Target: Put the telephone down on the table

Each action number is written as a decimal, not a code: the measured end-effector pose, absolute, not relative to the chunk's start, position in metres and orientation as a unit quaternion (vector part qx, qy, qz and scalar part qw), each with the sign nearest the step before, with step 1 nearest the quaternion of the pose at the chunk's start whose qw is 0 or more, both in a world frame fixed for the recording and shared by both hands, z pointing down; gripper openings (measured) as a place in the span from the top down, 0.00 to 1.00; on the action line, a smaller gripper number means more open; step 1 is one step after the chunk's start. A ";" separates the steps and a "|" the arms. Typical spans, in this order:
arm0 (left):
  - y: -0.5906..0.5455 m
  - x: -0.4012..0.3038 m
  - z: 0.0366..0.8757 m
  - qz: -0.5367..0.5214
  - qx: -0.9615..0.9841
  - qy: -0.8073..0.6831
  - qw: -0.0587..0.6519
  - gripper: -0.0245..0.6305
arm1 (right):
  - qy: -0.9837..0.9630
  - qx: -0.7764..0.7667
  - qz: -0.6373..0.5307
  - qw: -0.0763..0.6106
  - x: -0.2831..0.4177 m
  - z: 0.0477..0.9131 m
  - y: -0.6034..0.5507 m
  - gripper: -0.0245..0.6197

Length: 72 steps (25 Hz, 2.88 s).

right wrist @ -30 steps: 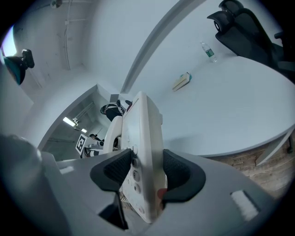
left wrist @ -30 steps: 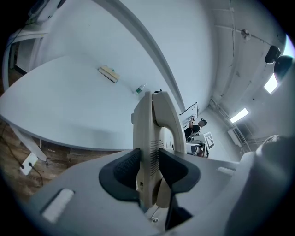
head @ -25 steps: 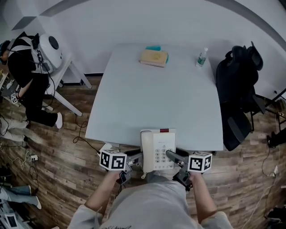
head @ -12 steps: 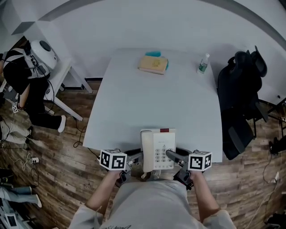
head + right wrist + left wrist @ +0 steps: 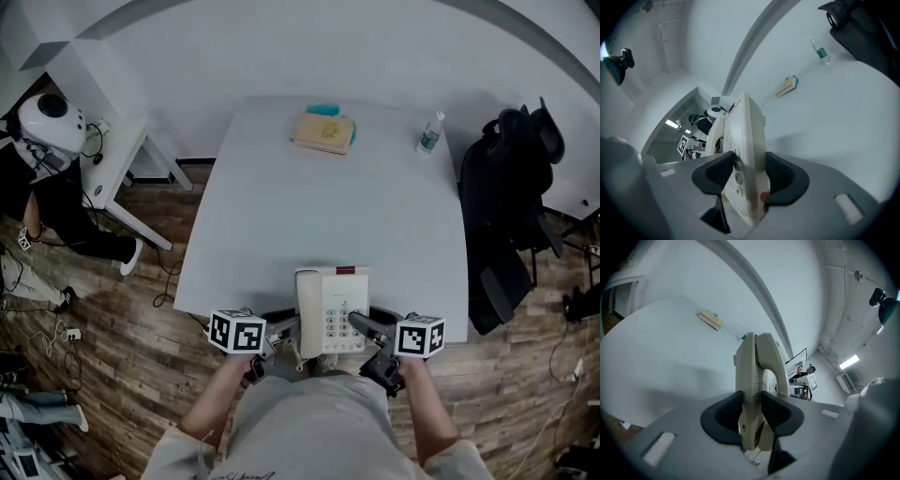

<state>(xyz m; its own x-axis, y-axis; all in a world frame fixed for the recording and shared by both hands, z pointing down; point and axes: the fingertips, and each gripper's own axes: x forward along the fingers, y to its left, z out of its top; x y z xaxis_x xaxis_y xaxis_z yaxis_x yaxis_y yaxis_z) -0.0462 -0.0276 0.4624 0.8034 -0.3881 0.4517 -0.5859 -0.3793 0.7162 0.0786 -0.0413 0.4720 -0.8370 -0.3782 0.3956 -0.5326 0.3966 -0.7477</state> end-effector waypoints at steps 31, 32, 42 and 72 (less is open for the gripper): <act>-0.111 -0.068 0.483 0.120 0.821 -0.251 0.498 0.74 | -0.804 0.309 0.502 0.073 0.057 0.490 -0.115 0.61; -0.113 -0.068 0.485 0.121 0.821 -0.250 0.499 0.74 | -0.803 0.310 0.504 0.073 0.057 0.491 -0.117 0.61; -0.131 -0.065 0.503 0.122 0.815 -0.243 0.512 0.74 | -0.794 0.316 0.514 0.075 0.060 0.508 -0.134 0.61; -0.174 -0.058 0.555 0.153 0.800 -0.220 0.537 0.74 | -0.760 0.316 0.563 0.067 0.068 0.564 -0.164 0.61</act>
<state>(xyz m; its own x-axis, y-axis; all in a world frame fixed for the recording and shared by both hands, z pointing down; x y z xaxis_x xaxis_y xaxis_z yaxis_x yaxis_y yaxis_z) -0.0578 -0.1736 0.5554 0.8559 -0.1876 0.4820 -0.5171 -0.3269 0.7910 0.0683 -0.1644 0.5641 -0.7911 -0.4049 0.4584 -0.5565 0.1655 -0.8142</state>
